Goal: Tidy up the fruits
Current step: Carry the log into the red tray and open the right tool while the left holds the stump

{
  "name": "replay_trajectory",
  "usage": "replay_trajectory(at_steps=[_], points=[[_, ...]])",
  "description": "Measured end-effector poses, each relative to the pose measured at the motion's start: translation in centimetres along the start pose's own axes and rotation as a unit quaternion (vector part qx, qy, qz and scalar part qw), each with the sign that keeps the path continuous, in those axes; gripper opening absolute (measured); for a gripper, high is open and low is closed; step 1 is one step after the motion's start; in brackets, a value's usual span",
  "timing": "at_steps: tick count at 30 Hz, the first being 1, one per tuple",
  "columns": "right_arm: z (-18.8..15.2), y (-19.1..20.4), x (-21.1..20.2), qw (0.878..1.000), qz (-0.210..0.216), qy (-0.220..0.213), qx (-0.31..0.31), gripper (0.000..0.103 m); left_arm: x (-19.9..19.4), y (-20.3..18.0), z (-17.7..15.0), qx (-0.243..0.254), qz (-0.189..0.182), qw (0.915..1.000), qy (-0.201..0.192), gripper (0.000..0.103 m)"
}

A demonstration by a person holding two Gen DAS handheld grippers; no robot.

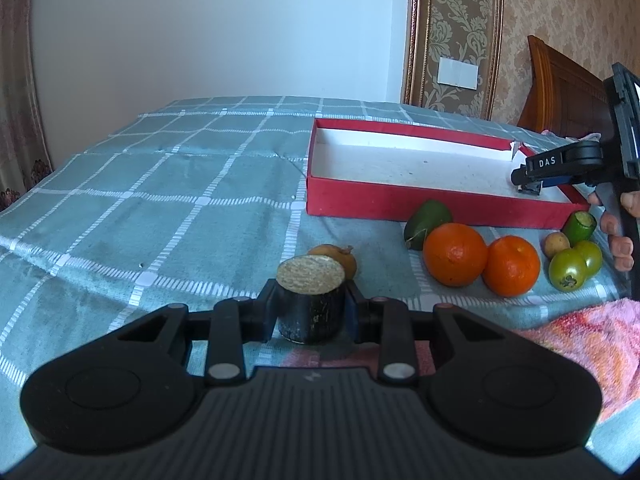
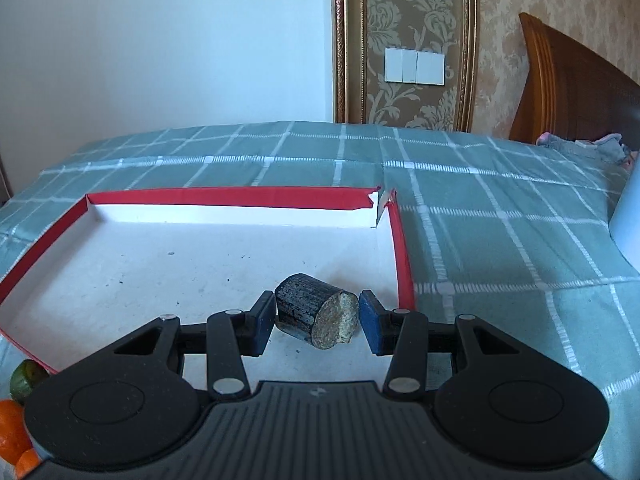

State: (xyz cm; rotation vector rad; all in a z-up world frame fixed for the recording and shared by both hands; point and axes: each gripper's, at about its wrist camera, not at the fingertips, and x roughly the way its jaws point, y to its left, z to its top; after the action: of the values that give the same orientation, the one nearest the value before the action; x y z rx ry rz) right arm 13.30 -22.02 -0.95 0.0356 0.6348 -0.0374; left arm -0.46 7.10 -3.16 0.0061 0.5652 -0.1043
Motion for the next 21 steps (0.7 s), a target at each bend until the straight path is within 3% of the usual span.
replay_trajectory(at_steps=[15, 21], points=[[-0.4, -0.04, -0.13, 1.0, 0.002, -0.001, -0.004, 0.047, 0.05, -0.34, 0.09, 0.005, 0.006, 1.0, 0.004, 0.03], [-0.46, 0.08, -0.95, 1.0, 0.001, -0.017, -0.009, 0.07, -0.07, -0.29, 0.22, 0.002, 0.008, 0.9999, 0.007, 0.03]])
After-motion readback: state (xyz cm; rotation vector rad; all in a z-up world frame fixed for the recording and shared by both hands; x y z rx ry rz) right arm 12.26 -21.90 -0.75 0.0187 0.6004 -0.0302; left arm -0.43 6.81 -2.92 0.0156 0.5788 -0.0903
